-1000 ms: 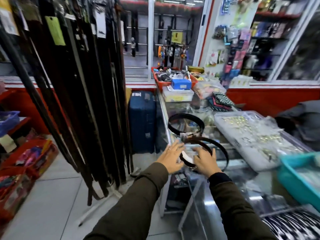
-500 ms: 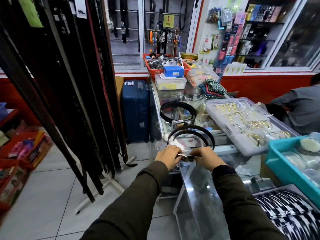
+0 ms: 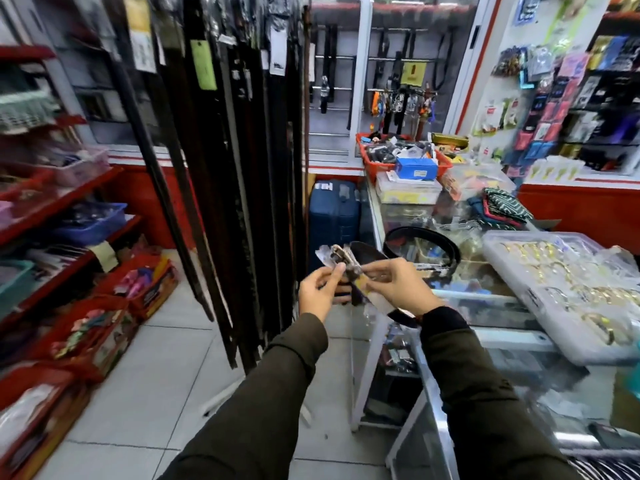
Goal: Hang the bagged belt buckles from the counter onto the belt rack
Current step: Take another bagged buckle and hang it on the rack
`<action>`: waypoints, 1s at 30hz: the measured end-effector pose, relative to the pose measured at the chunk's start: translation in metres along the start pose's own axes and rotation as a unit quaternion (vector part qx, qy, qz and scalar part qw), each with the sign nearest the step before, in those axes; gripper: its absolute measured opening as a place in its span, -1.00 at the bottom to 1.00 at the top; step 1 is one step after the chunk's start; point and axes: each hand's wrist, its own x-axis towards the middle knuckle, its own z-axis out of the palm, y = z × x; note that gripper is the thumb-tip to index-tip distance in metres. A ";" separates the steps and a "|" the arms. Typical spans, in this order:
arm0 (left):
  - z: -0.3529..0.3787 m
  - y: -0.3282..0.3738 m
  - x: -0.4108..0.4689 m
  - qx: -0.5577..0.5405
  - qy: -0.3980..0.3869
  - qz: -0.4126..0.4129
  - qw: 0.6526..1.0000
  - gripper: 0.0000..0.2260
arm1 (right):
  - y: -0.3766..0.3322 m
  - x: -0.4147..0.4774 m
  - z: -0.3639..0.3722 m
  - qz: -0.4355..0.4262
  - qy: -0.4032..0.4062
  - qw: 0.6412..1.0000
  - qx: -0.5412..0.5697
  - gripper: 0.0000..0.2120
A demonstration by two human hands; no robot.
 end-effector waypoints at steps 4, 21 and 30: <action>-0.020 0.032 -0.001 -0.035 0.018 0.032 0.999 -0.75 | -0.029 0.021 0.017 -0.011 0.018 0.995 0.093 -0.68; -0.081 0.130 0.026 -0.055 0.069 0.185 0.979 -0.74 | -0.100 0.079 0.083 -0.061 -0.012 0.939 0.337 -0.75; -0.138 0.209 0.048 -0.003 0.069 0.237 0.969 -0.80 | -0.200 0.137 0.084 -0.131 -0.024 0.918 0.374 -0.75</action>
